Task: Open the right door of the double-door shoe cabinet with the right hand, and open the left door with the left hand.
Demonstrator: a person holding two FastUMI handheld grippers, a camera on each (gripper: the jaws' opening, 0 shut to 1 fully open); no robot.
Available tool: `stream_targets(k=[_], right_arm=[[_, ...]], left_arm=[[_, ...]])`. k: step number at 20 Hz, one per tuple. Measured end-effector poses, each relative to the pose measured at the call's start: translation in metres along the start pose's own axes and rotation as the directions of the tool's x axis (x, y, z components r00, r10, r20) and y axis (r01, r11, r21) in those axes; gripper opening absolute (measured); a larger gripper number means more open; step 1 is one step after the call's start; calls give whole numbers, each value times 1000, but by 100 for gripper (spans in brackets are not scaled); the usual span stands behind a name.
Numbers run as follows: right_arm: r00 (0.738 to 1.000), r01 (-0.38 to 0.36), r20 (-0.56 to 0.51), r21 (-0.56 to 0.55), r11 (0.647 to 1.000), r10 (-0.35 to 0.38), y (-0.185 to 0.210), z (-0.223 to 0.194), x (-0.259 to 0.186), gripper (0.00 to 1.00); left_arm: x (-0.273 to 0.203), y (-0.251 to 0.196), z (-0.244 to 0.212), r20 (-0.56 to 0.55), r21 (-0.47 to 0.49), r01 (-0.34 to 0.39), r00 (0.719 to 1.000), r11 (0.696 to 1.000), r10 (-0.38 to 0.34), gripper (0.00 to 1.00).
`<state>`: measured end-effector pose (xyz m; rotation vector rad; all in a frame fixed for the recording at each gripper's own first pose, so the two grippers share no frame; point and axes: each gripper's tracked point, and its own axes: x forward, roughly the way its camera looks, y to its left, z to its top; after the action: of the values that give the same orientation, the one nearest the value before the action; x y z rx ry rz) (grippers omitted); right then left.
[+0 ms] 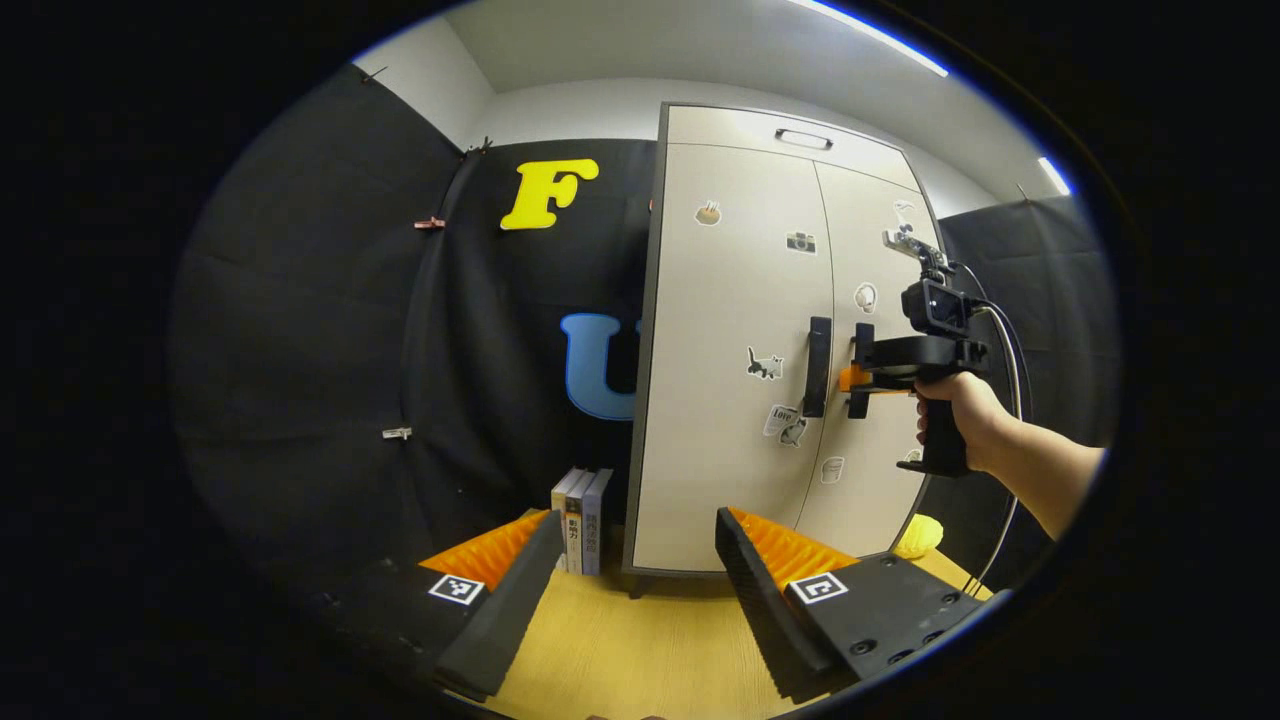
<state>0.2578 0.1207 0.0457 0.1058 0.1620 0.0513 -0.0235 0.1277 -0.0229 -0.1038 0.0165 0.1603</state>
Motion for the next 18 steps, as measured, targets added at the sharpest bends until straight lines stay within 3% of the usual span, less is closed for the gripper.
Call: stream_targets(k=[3,5,12,18], right_arm=[[1000,-11,-23,16,1000,11,0,1,-2,26],[999,-22,-30,26,999,23,1,-1,-1,14],[999,-28,-24,32,999,29,-4,0,-16,13],[1000,-26,-5,31,999,26,-10,2,-36,13]], left_arm=[[-9,15,-6,-13,-11,-15,1000,1000,15,95],[-14,25,-6,-15,4,-20,1000,1000,20,95],[-20,23,5,-2,12,21,1000,1000,-21,95],[-20,-21,-2,-45,10,133,990,991,-133,95]])
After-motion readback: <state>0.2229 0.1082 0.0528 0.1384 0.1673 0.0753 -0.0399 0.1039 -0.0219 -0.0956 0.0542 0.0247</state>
